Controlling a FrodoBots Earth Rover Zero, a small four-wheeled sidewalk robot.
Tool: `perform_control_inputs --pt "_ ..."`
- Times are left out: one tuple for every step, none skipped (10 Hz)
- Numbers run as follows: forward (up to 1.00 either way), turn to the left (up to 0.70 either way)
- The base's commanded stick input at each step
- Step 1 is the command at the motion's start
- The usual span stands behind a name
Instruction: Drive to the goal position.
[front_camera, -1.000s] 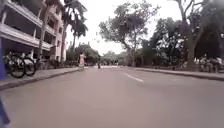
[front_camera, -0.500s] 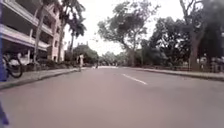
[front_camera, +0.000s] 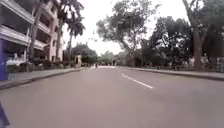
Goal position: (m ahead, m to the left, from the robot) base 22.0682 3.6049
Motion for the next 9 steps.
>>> perform_control_inputs --pt "1.0 0.0" --pt "1.0 0.0" --pt "1.0 0.04" --pt "1.0 0.27" --pt "1.0 0.27" --pt "1.0 0.27" --pt "1.0 0.0" --pt "1.0 0.0" --pt "1.0 0.0"
